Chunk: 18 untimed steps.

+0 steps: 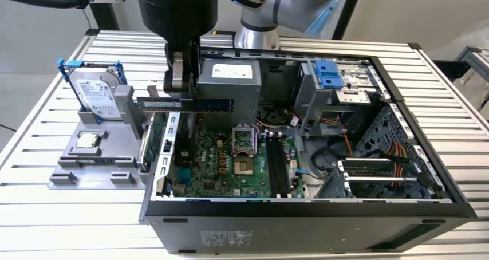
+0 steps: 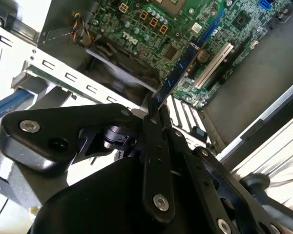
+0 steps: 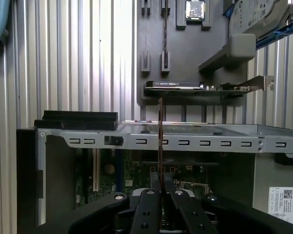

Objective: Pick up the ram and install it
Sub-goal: 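Pick up the ram and move it above insertion slot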

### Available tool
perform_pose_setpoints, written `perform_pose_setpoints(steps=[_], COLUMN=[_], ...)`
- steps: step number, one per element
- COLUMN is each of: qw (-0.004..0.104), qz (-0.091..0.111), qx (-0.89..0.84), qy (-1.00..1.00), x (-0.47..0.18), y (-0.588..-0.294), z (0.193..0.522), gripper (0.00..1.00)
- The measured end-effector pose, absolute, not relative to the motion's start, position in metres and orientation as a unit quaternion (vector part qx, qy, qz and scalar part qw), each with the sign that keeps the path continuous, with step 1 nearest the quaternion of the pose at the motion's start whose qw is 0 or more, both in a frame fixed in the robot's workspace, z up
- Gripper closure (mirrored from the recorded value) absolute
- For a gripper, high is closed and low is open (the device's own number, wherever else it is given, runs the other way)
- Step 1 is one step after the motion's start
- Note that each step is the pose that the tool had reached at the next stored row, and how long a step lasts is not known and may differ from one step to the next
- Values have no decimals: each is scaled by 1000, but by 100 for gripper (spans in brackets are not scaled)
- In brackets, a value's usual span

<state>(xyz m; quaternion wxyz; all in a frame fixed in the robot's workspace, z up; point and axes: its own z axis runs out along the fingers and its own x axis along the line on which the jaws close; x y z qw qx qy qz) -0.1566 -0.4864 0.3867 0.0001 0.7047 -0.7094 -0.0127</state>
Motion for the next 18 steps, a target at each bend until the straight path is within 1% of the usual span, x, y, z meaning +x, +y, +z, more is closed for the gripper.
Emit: perform_pose_setpoints(steps=[18], qw=[0], qz=[-13], qx=[705], qy=[-709], x=[-135], y=[-486], z=[387], gripper=[100])
